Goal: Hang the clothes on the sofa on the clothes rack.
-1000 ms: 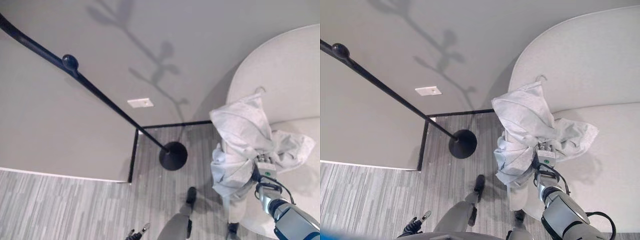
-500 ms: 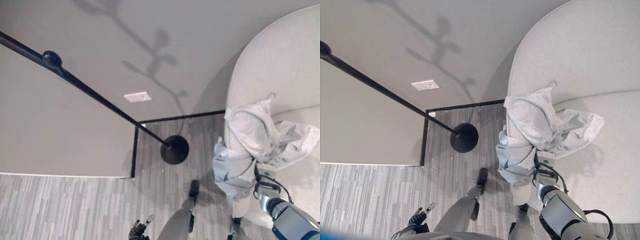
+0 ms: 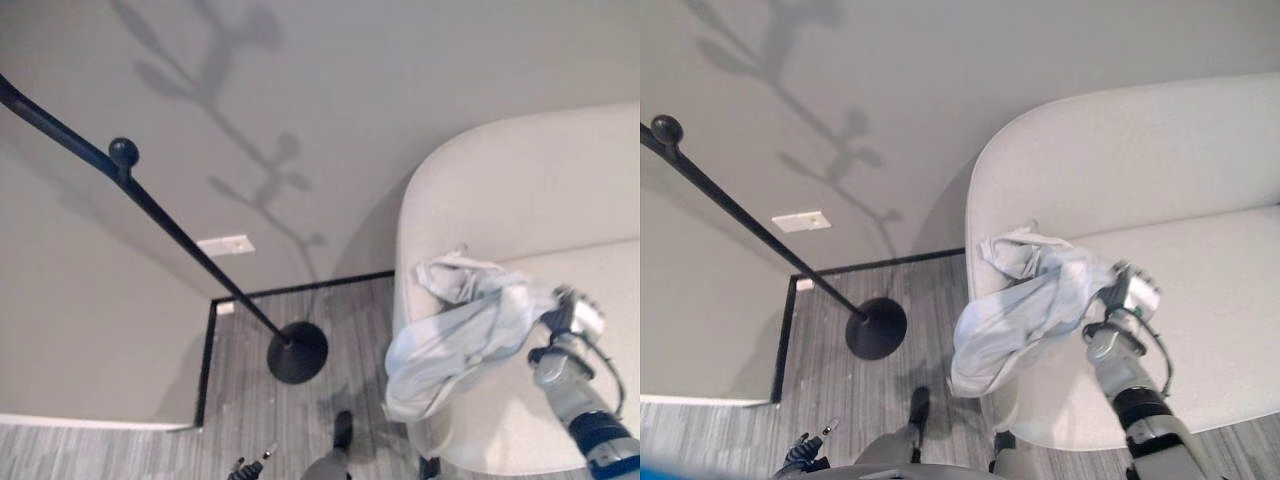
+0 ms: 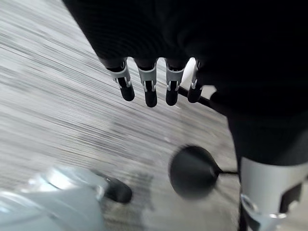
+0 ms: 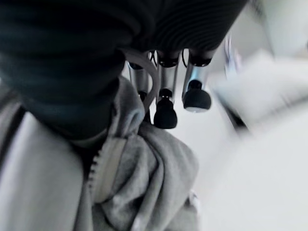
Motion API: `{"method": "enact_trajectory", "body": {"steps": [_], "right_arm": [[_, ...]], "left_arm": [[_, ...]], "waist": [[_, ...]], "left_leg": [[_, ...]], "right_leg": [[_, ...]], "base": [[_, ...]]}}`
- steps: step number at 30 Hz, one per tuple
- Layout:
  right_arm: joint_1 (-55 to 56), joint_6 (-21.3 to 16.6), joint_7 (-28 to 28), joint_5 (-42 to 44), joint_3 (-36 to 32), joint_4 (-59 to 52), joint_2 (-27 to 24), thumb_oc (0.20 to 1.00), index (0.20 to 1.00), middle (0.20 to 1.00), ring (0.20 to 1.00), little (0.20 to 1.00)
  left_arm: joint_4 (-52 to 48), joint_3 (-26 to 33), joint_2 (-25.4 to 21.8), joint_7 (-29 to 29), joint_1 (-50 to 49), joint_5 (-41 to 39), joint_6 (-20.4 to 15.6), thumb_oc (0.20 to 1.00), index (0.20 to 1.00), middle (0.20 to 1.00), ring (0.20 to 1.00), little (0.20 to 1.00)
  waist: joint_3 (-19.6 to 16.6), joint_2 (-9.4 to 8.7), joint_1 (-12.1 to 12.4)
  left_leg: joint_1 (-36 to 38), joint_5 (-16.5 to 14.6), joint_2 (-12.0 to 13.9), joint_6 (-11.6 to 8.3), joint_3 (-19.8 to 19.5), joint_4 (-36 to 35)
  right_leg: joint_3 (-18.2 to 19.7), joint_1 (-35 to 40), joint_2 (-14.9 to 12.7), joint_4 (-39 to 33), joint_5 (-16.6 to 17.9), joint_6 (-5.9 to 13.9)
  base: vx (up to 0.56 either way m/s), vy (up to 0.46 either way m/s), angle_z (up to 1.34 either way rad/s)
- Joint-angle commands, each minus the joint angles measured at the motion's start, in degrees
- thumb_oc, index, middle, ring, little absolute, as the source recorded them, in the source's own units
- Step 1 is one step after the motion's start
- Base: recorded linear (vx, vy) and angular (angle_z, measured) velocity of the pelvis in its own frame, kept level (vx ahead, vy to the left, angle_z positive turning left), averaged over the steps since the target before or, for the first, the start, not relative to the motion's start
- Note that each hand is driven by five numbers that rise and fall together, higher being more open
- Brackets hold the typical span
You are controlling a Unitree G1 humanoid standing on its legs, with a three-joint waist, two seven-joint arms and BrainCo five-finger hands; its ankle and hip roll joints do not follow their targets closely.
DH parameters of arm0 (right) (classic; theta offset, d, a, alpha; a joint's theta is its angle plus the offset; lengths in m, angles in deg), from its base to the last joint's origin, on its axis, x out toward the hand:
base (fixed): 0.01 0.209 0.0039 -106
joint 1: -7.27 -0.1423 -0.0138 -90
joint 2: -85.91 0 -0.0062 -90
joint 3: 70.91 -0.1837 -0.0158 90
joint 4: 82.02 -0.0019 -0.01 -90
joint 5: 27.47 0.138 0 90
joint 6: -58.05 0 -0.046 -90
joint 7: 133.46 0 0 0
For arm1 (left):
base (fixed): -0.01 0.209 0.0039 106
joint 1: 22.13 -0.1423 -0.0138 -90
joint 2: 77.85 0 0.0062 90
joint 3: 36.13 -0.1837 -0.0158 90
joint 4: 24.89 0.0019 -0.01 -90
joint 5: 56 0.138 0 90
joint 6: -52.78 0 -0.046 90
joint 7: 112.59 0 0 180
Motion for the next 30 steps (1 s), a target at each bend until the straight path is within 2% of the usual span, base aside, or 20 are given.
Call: {"method": "enact_trajectory", "body": {"steps": [1, 8, 12, 13, 14, 16, 19, 22, 26, 30], "right_arm": [[-3.8, -0.5, -4.2, -4.1, -2.6, -3.5, -3.0, 0.200, 0.200, 0.200, 0.200, 0.200], [-11.2, -0.5, -5.2, -5.8, -3.6, -13.3, -2.6, 0.200, 0.200, 0.200, 0.200, 0.200], [-17.5, -0.8, -4.5, -6.1, -1.1, -17.9, -1.1, 0.200, 0.200, 0.200, 0.200, 0.200], [-18.6, -0.9, -4.3, -6.5, -0.5, -20.1, 0.1, 0.200, 0.200, 0.200, 0.200, 0.200], [-19.5, -1.7, -4.1, -6.7, 0.5, -23.0, 2.3, 0.200, 0.200, 0.200, 0.200, 0.200], [-19.1, -2.2, -3.7, -7.6, 1.2, -26.1, 3.9, 0.200, 0.200, 0.200, 0.200, 0.200], [-17.3, -3.9, -3.7, -8.7, 3.3, -31.3, 8.0, 0.200, 0.200, 0.200, 0.200, 0.200], [-14.6, -7.9, -3.6, -9.0, 7.6, -36.7, 11.6, 0.200, 0.200, 0.200, 0.200, 0.200], [-14.3, -10.3, -2.2, -7.6, 11.0, -39.6, 13.9, 0.200, 0.200, 0.200, 0.200, 0.200], [-14.8, -10.9, -0.8, -6.2, 13.8, -40.6, 15.5, 0.200, 0.200, 0.200, 0.200, 0.200]], "left_arm": [[0.3, -1.9, -1.5, -0.9, 2.7, 5.4, -0.9, 1.000, 1.000, 1.000, 1.000, 1.000], [-10.6, -5.6, -3.4, -2.0, 3.5, 7.9, -0.4, 1.000, 1.000, 1.000, 1.000, 1.000], [-19.0, -9.4, -5.4, -5.0, 4.3, 14.4, 0.6, 1.000, 1.000, 1.000, 1.000, 1.000], [-20.4, -10.2, -6.0, -6.3, 4.8, 17.3, 1.2, 1.000, 1.000, 1.000, 1.000, 1.000], [-22.0, -11.7, -6.8, -9.4, 6.2, 24.6, 2.4, 1.000, 1.000, 1.000, 1.000, 1.000], [-23.7, -12.1, -7.1, -12.1, 6.7, 29.1, 3.0, 1.000, 1.000, 1.000, 1.000, 1.000], [-26.0, -13.9, -7.0, -18.6, 8.5, 36.0, 1.3, 1.000, 1.000, 1.000, 1.000, 1.000], [-29.6, -18.8, -7.9, -27.3, 11.1, 45.8, 0.7, 1.000, 1.000, 1.000, 1.000, 1.000], [-33.6, -20.5, -8.1, -31.3, 12.1, 48.0, 1.0, 1.000, 1.000, 1.000, 1.000, 1.000], [-35.3, -22.1, -7.1, -32.8, 13.6, 47.8, 0.9, 1.000, 1.000, 1.000, 1.000, 1.000]], "waist": [[-1.0, -2.44, 0.1], [-4.4, -4.24, 0.0], [-5.7, -4.93, 0.1], [-5.9, -5.07, 0.1], [-6.2, -5.27, 0.1], [-6.3, -5.46, 0.3], [-6.4, -6.08, 0.7], [-6.3, -6.41, 0.6], [-6.5, -6.41, 0.4], [-6.6, -6.38, -0.1]], "left_leg": [[2.0, -3.7, 0.5, -0.79, 0.4, 0.0], [6.0, -4.4, 1.8, -1.08, 1.7, 0.0], [7.3, -4.4, 2.4, -1.42, 2.4, 0.0], [7.5, -4.4, 2.6, -1.51, 2.4, 0.0], [7.7, -4.3, 2.7, -1.70, 2.3, 0.0], [7.9, -4.3, 2.8, -1.80, 2.3, 0.0], [8.0, -4.2, 2.9, -2.09, 2.0, 0.0], [8.5, -4.0, 3.1, -2.35, 1.6, 0.0], [8.5, -3.8, 3.2, -2.32, 1.5, 0.0], [8.6, -3.7, 3.2, -2.30, 1.4, 0.0]], "right_leg": [[1.7, 9.8, -3.3, -14.0, 6.7, 2.91], [2.7, 12.9, -2.2, -14.0, 6.5, 2.51], [3.0, 13.9, -1.7, -14.0, 6.5, 2.12], [3.1, 14.1, -1.6, -14.0, 6.5, 2.03], [3.0, 14.3, -1.4, -14.0, 6.4, 1.84], [2.9, 14.5, -1.3, -14.0, 6.3, 1.75], [2.4, 15.0, -1.1, -14.0, 6.1, 1.65], [1.9, 15.7, -1.0, -14.0, 5.8, 1.59], [2.1, 15.7, -0.9, -14.0, 5.9, 1.52], [2.2, 15.8, -0.8, -13.9, 5.9, 1.43]], "base": [[-0.02, 0.001, -0.16], [-0.04, -0.014, -0.14], [-0.07, -0.012, -0.10], [-0.10, -0.016, -0.05], [-0.10, -0.015, -0.05], [-0.07, -0.013, -0.02], [-0.06, -0.028, 0.05], [-0.07, -0.019, 0.10], [-0.03, -0.001, 0.07], [0.00, 0.000, 0.00]]}}
